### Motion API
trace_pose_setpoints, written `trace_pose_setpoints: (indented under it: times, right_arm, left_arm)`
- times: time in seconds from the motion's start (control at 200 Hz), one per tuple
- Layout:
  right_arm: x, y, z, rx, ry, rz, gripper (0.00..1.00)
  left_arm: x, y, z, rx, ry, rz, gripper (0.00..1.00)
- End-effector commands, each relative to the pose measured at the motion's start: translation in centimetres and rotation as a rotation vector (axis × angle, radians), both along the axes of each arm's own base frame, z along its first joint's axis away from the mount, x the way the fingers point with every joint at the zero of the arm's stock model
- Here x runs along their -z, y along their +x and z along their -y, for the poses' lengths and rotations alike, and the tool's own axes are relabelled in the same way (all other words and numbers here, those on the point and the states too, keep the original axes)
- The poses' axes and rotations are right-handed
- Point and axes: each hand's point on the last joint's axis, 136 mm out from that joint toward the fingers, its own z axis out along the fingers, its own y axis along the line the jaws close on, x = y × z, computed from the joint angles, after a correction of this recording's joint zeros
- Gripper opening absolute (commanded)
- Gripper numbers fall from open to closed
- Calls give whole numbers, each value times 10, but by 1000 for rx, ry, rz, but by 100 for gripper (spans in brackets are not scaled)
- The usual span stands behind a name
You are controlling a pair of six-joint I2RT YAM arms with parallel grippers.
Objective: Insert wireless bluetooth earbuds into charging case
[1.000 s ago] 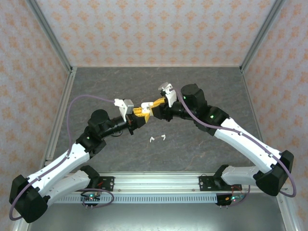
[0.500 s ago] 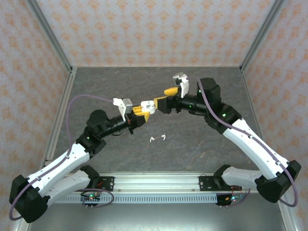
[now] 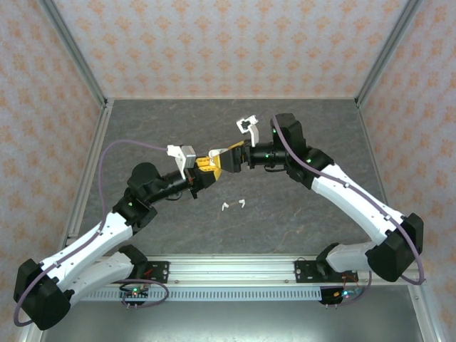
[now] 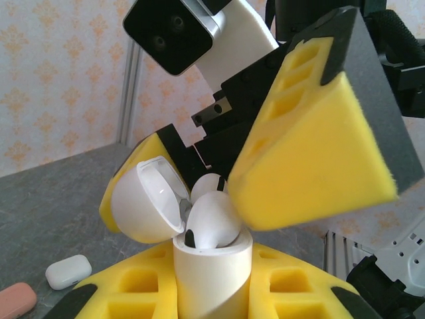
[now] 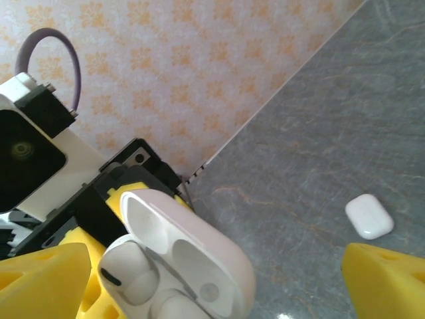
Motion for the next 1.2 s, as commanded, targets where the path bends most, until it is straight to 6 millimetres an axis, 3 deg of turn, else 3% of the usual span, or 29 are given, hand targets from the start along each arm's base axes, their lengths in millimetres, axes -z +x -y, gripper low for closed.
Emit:
trace_pose_setpoints:
  times: [0.0,0.345,0.55,0.686,0.866,0.886,1.031,1.196]
  right_arm:
    - [-45,-15,-5,-80,104,90,93]
    - [-64,-31,5,-91,143,163,87]
    - [-57,-34,10,-79,124,157,87]
    - [-46,-28,13,-38,75,151,87]
    - [-30,-1,29,134,-71,192,91]
    - [-38,-2,36,160,-67,219,91]
    - [-41,13,55,302,-84,267,100]
    - [-40,34,91,539,-85,306,99]
  left_arm:
    - [-21,-8,3,31,-37,62,0]
    - [-13,-3,5,22,-17,42,0]
    - [-10,0,6,19,-10,34,0]
    - [-10,1,7,18,-11,36,0]
    - [-10,2,7,15,3,33,0]
    - [-10,2,6,12,4,33,0]
    - [-3,9,4,-24,24,8,0]
    - [16,22,0,-93,87,-47,0]
